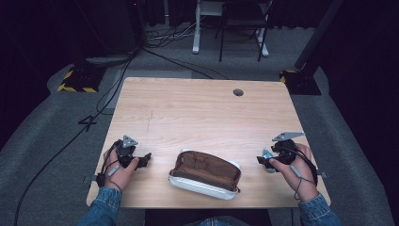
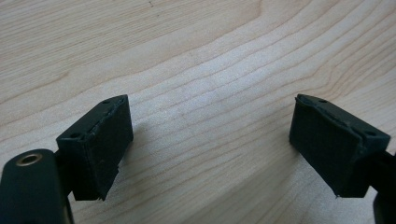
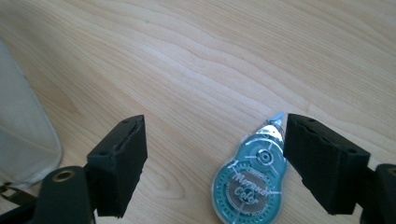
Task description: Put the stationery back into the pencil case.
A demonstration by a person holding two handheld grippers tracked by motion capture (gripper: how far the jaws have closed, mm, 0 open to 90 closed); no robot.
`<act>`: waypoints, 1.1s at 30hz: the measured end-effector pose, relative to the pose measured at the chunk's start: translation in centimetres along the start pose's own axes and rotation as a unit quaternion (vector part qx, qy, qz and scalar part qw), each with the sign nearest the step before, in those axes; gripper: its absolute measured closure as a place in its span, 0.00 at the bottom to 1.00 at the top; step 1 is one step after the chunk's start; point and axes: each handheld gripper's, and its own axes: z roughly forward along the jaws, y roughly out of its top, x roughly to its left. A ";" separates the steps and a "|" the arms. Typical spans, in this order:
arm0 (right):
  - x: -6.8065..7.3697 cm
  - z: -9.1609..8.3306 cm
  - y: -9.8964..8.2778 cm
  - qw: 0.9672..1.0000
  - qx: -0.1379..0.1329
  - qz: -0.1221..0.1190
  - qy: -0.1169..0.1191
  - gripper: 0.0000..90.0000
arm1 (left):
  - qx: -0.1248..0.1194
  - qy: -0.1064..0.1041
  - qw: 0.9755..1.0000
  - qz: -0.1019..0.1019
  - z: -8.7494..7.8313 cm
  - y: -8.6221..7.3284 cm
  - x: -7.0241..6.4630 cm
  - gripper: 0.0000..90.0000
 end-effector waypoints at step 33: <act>-1.9 3.8 -2.2 0.993 0.097 0.044 -0.041 0.22 | -0.001 0.000 1.000 0.001 0.0 0.0 0.0 0.15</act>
